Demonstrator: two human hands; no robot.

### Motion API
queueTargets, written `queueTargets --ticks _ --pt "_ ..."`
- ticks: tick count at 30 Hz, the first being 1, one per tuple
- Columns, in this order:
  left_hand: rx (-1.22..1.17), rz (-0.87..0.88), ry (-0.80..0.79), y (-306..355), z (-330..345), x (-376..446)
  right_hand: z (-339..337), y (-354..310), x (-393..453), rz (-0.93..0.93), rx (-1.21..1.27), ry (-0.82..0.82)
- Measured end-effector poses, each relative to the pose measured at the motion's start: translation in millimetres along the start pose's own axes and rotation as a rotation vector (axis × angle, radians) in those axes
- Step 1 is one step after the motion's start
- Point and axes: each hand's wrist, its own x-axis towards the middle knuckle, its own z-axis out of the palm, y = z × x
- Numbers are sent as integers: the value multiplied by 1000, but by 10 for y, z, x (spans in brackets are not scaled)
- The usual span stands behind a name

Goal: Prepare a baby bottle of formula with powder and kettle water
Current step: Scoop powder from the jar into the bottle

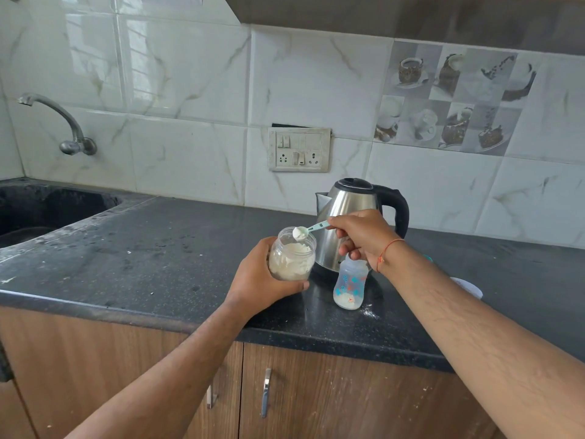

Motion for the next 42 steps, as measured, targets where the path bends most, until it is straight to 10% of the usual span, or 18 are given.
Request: queueTargets --ticks 16,25,31,42 --pt "-9 -233 115 -76 28 78 -596 116 -119 100 243 89" --pt "258 152 385 57 81 -58 -916 323 -270 102 219 149" --pt "301 467 106 301 441 -221 -933 421 -308 87 160 139" --pt "-22 17 -304 380 841 6 -875 491 -331 21 41 164"
